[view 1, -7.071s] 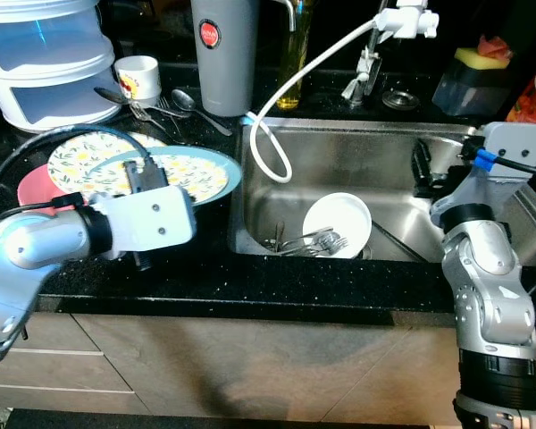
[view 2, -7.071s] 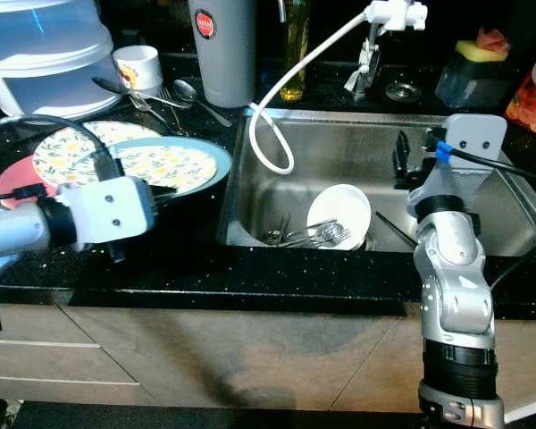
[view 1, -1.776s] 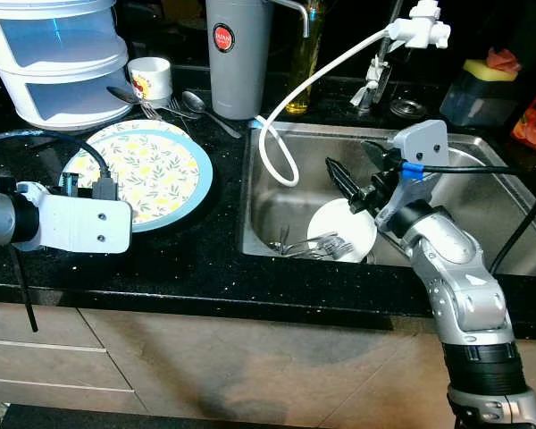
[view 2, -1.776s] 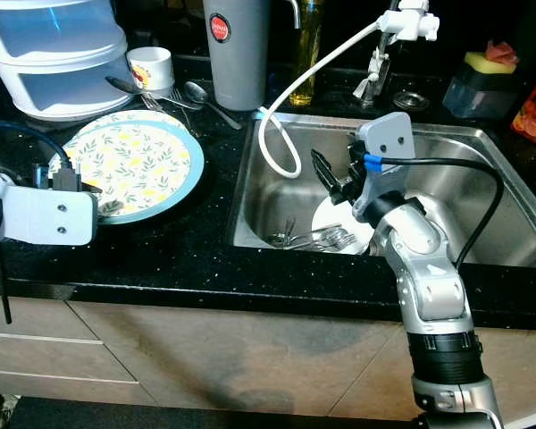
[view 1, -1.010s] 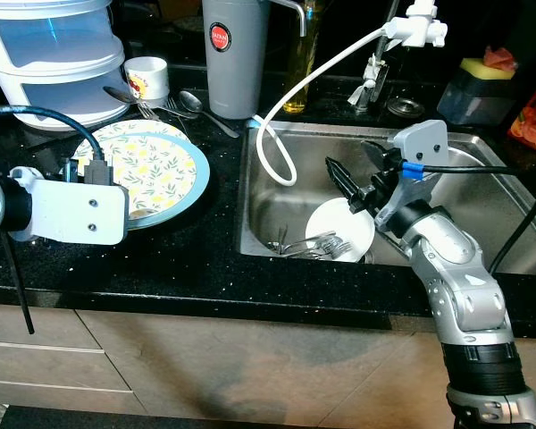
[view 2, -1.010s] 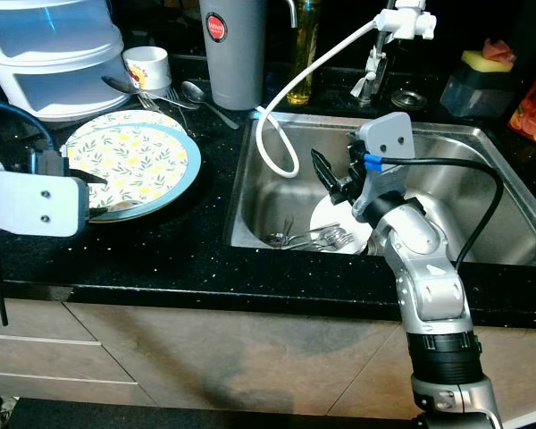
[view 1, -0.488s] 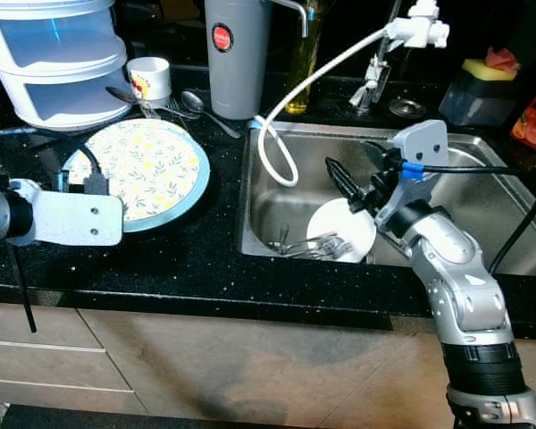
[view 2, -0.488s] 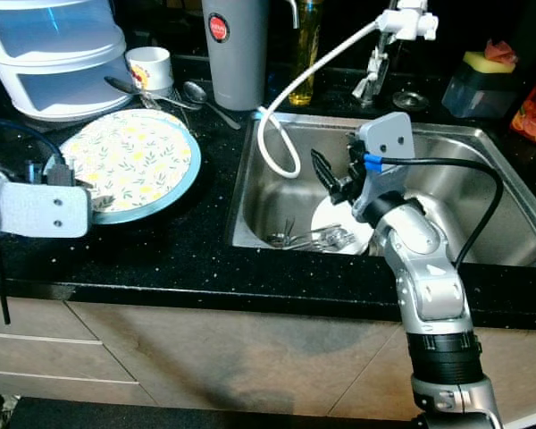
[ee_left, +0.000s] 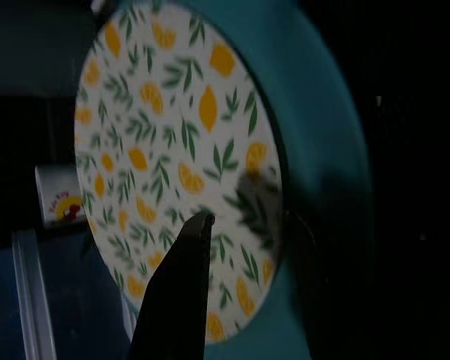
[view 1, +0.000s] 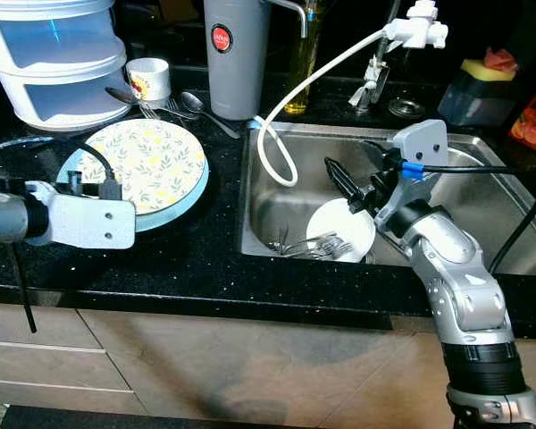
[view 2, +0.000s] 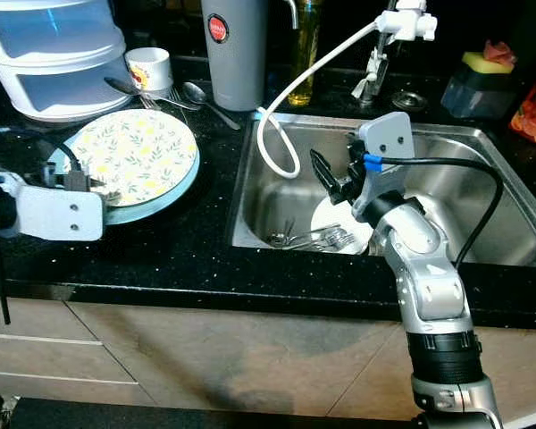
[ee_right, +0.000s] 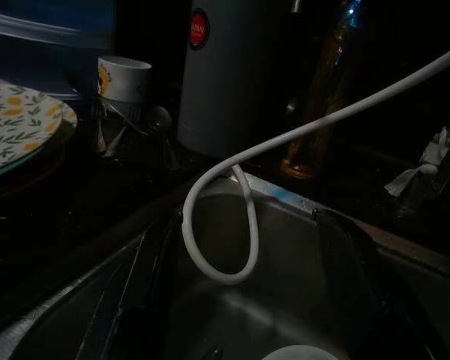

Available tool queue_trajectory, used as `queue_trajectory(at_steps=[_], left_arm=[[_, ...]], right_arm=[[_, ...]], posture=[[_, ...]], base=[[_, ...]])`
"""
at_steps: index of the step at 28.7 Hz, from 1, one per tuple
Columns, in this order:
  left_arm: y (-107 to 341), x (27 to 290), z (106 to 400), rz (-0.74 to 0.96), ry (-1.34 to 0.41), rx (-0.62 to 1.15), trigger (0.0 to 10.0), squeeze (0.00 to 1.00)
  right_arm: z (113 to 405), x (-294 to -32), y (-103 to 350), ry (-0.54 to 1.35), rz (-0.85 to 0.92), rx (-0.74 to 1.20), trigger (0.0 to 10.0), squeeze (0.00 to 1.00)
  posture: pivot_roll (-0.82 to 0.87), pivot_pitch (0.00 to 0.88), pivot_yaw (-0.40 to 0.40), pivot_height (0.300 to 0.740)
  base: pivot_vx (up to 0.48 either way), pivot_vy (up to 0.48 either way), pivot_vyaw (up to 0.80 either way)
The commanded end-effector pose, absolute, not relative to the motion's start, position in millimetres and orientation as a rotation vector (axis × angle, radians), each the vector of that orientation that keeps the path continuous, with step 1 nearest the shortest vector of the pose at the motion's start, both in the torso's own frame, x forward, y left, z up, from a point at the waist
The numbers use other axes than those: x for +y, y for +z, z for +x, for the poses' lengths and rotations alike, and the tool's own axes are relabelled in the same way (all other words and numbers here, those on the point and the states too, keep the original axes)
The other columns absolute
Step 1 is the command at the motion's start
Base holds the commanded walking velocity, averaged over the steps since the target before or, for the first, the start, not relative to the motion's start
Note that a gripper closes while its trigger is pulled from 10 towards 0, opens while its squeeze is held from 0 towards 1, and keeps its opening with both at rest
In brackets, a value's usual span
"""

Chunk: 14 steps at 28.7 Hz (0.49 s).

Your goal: Kitchen organization

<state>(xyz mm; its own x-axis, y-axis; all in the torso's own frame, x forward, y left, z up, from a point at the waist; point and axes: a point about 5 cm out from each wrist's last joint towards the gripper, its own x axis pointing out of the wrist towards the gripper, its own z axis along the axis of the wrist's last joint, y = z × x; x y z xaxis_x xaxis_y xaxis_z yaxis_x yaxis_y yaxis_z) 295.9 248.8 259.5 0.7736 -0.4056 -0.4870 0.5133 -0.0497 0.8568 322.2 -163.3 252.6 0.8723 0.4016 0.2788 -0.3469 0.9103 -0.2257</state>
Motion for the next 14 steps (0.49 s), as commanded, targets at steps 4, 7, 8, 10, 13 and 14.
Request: queue_trajectory(at_steps=[4, 7, 8, 10, 13, 14], left_arm=[[203.3, 234.1, 306.1, 1.565, -0.849, 0.162, 10.0, 0.00], [197.8, 235.0, 313.5, 1.602, -0.799, 0.162, 10.0, 0.00], [197.8, 235.0, 313.5, 1.602, -0.799, 0.162, 10.0, 0.00], [195.1, 239.7, 318.1, 1.615, -0.760, 0.198, 10.0, 0.00], [193.8, 244.7, 322.2, 1.646, -0.719, 0.225, 10.0, 0.00], [196.4, 244.8, 328.2, 1.659, -0.665, 0.211, 3.3, 0.00]], right_arm=[[323.3, -164.3, 254.9, 0.389, -0.160, -0.336, 10.0, 0.00], [323.0, -164.4, 255.3, 0.388, -0.159, -0.337, 10.0, 0.00], [323.0, -164.4, 255.3, 0.388, -0.159, -0.337, 10.0, 0.00], [322.5, -165.4, 254.8, 0.385, -0.159, -0.336, 10.0, 0.00], [322.4, -166.1, 254.4, 0.383, -0.159, -0.334, 10.0, 0.00], [322.3, -166.2, 254.6, 0.381, -0.158, -0.336, 10.0, 0.00]], posture=[[0.10, 0.059, -0.040, 0.740], [0.10, 0.064, -0.040, 0.740], [0.10, 0.064, -0.040, 0.740], [0.10, 0.065, -0.040, 0.740], [0.10, 0.066, -0.040, 0.740], [0.10, 0.066, -0.038, 0.740]], base=[[0.000, 0.000, 0.00], [0.000, 0.000, 0.00], [0.000, 0.000, 0.00], [0.000, 0.000, 0.00], [0.000, 0.000, 0.00], [0.000, 0.000, 0.00]])
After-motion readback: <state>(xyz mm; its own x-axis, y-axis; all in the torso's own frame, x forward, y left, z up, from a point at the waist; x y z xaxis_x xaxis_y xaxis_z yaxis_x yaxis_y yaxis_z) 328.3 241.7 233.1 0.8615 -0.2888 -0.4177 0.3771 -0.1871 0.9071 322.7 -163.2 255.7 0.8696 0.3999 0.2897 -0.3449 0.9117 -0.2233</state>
